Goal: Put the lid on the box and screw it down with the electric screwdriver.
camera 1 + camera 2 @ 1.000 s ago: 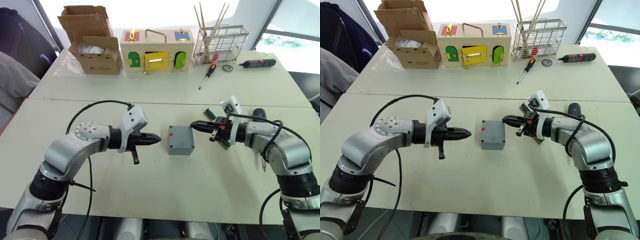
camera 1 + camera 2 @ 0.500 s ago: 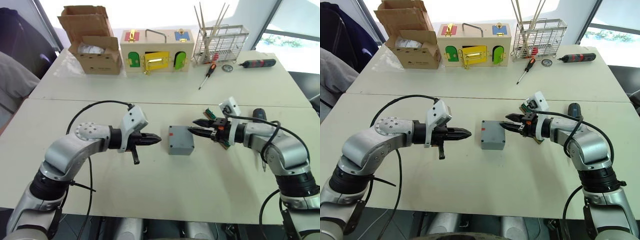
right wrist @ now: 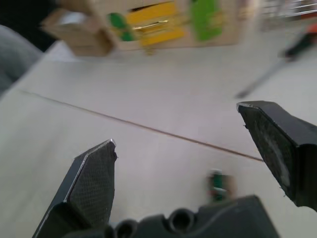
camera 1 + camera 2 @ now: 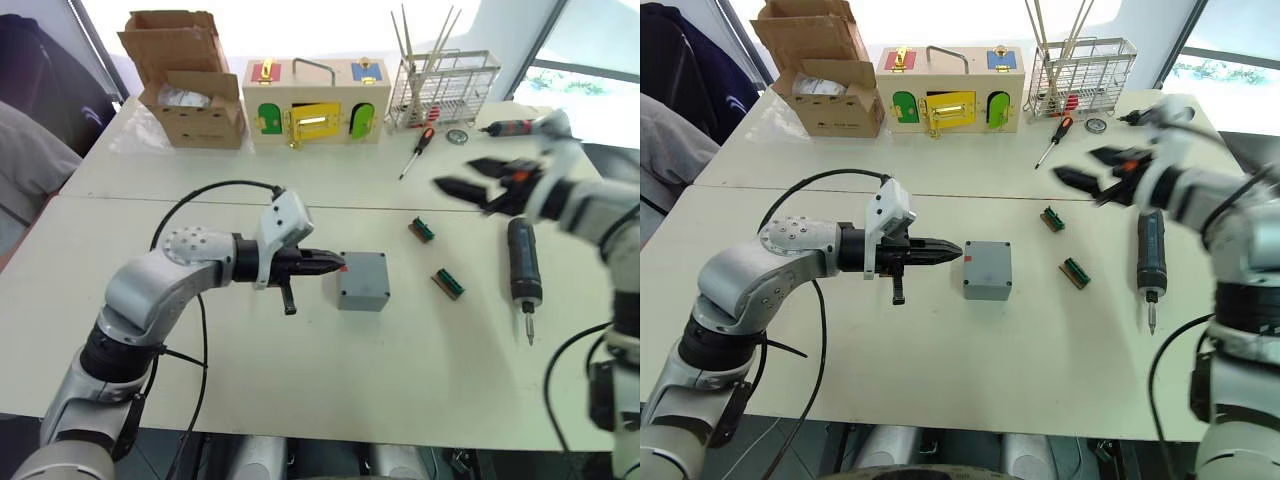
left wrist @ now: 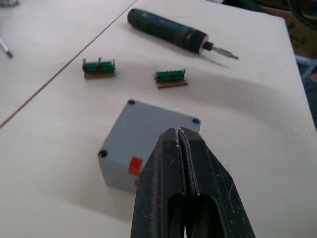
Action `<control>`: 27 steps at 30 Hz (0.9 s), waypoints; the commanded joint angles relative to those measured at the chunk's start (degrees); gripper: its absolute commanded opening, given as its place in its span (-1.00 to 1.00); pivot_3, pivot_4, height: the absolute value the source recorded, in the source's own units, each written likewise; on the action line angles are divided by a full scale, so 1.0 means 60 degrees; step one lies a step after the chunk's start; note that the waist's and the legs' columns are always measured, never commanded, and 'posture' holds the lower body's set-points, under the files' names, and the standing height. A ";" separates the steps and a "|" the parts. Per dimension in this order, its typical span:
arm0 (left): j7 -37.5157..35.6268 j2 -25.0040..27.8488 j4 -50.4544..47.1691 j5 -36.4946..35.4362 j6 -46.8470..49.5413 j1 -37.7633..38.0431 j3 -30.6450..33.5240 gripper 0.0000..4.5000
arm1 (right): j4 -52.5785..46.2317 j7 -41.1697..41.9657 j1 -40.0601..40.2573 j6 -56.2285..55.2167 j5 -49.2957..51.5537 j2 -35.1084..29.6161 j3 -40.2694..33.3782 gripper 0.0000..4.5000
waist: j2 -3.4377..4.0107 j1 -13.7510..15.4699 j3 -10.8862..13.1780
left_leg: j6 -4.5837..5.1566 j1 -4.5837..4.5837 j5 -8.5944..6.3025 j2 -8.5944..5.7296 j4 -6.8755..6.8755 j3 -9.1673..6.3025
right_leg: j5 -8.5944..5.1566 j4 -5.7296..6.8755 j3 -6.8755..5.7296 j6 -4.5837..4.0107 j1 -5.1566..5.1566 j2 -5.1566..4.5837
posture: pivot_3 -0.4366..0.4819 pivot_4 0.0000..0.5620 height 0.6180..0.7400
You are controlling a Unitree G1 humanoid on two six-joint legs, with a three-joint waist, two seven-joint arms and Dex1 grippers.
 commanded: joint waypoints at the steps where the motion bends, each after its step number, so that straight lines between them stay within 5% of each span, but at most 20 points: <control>1: -0.0334 -0.0005 -0.0435 0.0106 -0.0422 -0.0168 -0.0421 -1.00 | 0.1094 0.0895 -0.0806 0.0738 -0.0502 -0.1272 0.0778 0.98 | 0.0000 -0.0042 0.0000 | 0.0005 -0.0001 -0.0003 0.0001 -0.0002 0.0007 | 0.0000 -0.0001 0.0002 0.0000 -0.0001 0.0000 | -0.05 -0.47 1.00; 10: -0.0258 -0.0440 -0.0769 0.0688 -0.1046 -0.0061 -0.1457 -1.00 | 0.3367 0.4660 -0.2289 0.2469 -0.2333 -0.3292 0.5468 0.98 | 0.0002 -0.0235 0.0000 | 0.0028 0.0003 -0.0016 0.0009 0.0000 0.0036 | -0.0001 -0.0007 0.0025 0.0002 -0.0017 0.0000 | -0.05 -0.47 1.00; 15: 0.0032 -0.0554 -0.1035 0.1233 -0.1191 -0.0015 -0.1916 -1.00 | 0.5241 0.5415 -0.3332 0.3067 -0.3256 -0.2433 0.6993 0.98 | 0.0002 -0.0236 0.0000 | 0.0019 0.0002 -0.0011 0.0007 0.0005 0.0042 | -0.0001 -0.0007 0.0032 0.0002 -0.0024 0.0000 | -0.05 -0.47 1.00; 27: 0.0829 -0.0929 -0.1657 0.1085 -0.0394 0.0337 -0.1856 -1.00 | 0.8233 0.6038 -0.4196 0.2752 -0.4621 -0.0673 0.7957 0.98 | 0.0002 -0.0194 0.0000 | 0.0015 -0.0011 -0.0009 0.0001 0.0014 0.0037 | -0.0001 -0.0004 0.0031 0.0002 -0.0028 -0.0004 | -0.05 -0.47 1.00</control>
